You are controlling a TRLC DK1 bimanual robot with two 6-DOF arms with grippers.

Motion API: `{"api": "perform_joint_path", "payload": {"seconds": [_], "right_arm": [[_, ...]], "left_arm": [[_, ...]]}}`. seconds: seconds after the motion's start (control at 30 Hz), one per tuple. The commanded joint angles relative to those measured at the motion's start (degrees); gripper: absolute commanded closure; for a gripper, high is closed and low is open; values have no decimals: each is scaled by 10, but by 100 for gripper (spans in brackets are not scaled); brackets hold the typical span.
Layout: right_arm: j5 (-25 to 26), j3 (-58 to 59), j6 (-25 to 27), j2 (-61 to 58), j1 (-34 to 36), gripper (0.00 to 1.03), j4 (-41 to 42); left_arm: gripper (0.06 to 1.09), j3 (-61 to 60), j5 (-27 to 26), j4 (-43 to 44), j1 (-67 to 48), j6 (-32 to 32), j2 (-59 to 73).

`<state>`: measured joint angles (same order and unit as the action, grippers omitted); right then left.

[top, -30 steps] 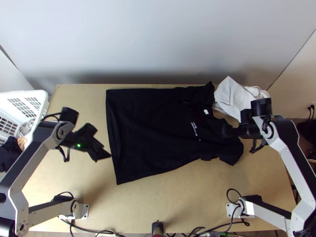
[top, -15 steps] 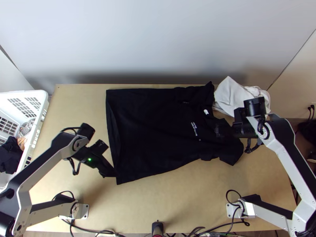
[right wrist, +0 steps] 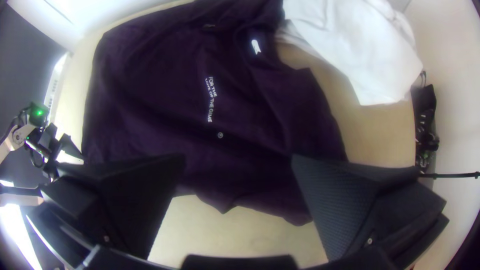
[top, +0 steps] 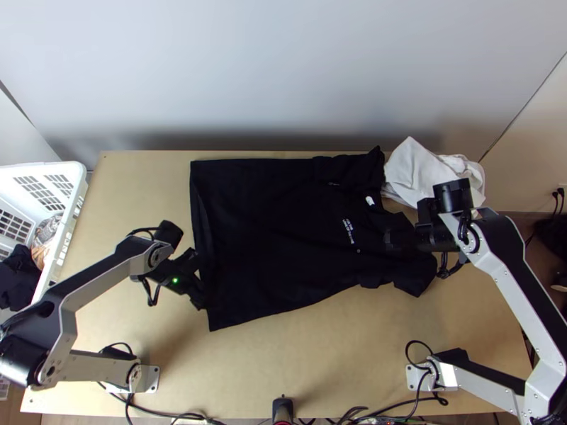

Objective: Fold the t-shirt

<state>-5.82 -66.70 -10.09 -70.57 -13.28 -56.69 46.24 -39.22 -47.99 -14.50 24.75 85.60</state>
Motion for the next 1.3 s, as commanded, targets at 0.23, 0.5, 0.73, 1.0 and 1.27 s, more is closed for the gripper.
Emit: {"api": "perform_joint_path", "payload": {"seconds": [0.23,0.5,0.73,1.0,1.27], "right_arm": [[0,11,8,10,7,4,0],[0,11,8,7,8,4,4],[0,8,6,9,8,4,5],[0,10,8,18,13,4,5],[0,11,10,22,20,4,5]], "left_arm": [[10,24,47,-1,16,6,3],[10,30,62,-60,20,23,-44],[10,20,65,-62,25,32,-36],[10,5,82,-42,26,35,-8],[11,2,84,-30,29,37,0]]}}
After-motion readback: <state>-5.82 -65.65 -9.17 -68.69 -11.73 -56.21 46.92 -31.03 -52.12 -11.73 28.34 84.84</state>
